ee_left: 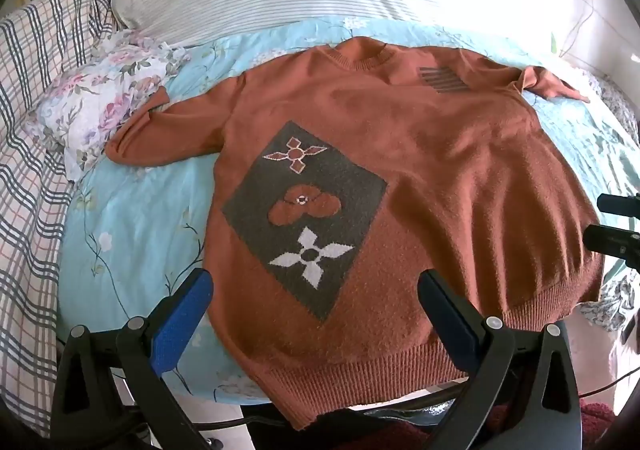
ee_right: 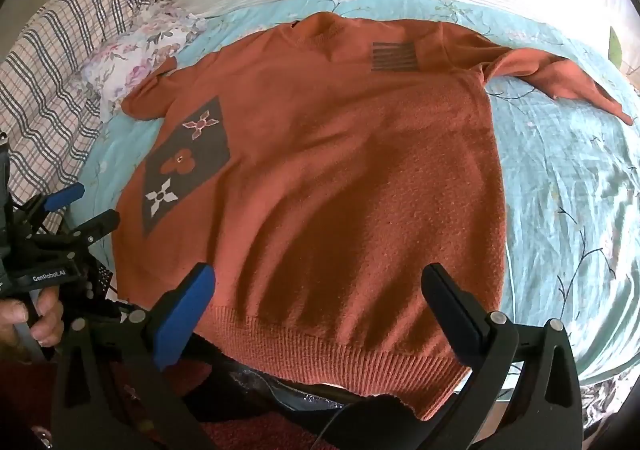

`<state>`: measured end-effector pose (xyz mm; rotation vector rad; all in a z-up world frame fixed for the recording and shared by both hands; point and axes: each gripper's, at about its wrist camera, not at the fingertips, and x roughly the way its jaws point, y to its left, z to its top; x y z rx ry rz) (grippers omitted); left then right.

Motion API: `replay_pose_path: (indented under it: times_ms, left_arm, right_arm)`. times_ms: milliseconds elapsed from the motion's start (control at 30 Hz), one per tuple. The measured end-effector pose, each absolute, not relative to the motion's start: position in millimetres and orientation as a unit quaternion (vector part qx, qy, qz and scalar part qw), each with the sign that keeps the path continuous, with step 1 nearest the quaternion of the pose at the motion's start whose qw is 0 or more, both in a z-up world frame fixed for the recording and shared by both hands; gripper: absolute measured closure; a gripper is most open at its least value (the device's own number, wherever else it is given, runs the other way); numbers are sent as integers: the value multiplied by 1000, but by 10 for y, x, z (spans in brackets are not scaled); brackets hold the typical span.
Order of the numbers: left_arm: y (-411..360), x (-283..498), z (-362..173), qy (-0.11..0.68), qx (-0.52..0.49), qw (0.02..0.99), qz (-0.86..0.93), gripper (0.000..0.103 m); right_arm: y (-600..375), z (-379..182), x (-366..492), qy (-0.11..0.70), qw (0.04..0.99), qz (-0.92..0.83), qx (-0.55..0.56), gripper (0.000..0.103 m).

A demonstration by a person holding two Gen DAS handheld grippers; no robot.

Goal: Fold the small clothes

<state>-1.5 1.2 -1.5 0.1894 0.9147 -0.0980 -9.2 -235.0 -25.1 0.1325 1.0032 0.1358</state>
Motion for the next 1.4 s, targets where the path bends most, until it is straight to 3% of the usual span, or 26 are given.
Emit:
replay_pose_path:
  times_ms: [1400]
  left_arm:
    - [-54, 79, -28, 441, 100, 891, -53, 1]
  right_arm:
    - [-2374, -232, -11, 486, 866, 79, 86, 0]
